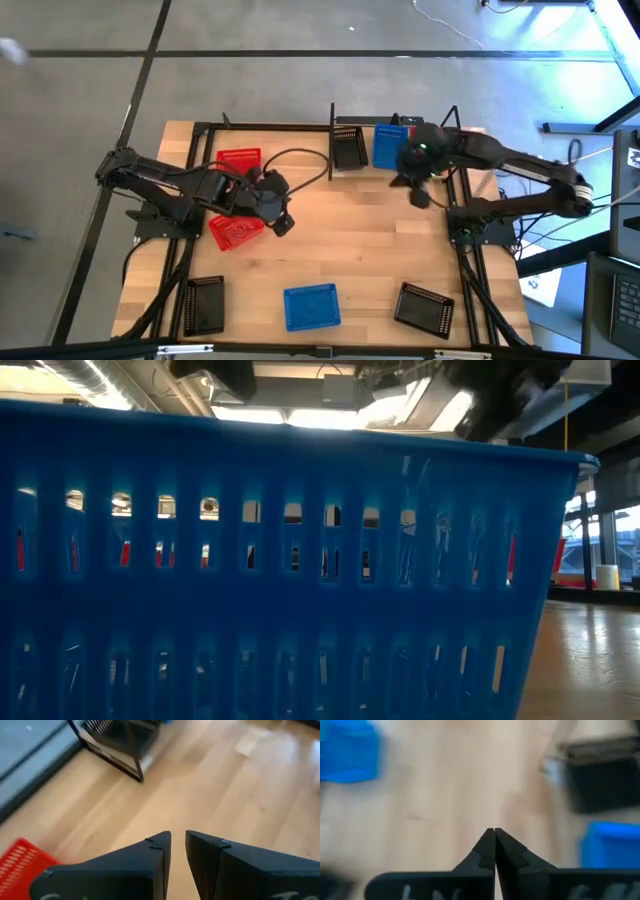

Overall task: Stack baskets on shelf by color
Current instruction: Stack the right black bin on top of the other black bin on the shelf

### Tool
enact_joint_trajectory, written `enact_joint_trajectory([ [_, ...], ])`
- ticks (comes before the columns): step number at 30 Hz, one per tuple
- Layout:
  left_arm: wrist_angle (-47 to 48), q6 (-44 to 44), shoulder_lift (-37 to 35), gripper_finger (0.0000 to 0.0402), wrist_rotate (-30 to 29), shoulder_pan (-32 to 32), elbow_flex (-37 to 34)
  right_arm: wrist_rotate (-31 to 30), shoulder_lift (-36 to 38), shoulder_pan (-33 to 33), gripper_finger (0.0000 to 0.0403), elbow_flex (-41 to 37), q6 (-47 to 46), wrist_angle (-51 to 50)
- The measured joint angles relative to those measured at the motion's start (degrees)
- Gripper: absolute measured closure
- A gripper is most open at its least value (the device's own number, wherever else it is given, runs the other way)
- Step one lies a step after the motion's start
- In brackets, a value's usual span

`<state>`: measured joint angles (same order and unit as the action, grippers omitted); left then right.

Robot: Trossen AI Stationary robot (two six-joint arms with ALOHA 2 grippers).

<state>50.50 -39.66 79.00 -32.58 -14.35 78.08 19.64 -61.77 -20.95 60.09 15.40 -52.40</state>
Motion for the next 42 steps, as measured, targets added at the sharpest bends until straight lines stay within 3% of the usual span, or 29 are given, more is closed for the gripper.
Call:
enact_joint_trajectory([
  [4, 0.5, -0.7, 0.3, 0.0351, 0.9, -1.7, 0.0, 5.4, 4.6, 5.8, 0.0403, 0.0, -3.4, -6.0],
  [11, 0.8, -0.4, 0.3, 0.0351, 0.8, -2.3, 0.0, 7.0, 7.7, 22.4, 0.0403, 0.0, -22.9, -13.5],
  [22, 1.6, 2.5, 0.3, 0.0351, 0.7, -2.3, 0.0, 7.5, 4.2, 47.1, 0.0403, 0.0, -53.9, -13.5],
  [28, 1.6, 2.8, 0.3, 0.0351, 0.7, -2.3, 0.0, 7.4, 0.0, 50.2, 0.0397, -0.1, -59.7, -12.5],
  [34, 1.5, 2.8, 0.3, 0.0351, 0.7, -2.3, 0.0, 7.1, -4.5, 50.2, 0.0341, -0.1, -60.0, -12.1],
  [42, 1.5, 2.9, 0.3, 0.0351, 3.6, -2.3, 0.0, -0.5, -10.4, 50.3, 0.0309, -0.1, -57.2, -9.4],
])
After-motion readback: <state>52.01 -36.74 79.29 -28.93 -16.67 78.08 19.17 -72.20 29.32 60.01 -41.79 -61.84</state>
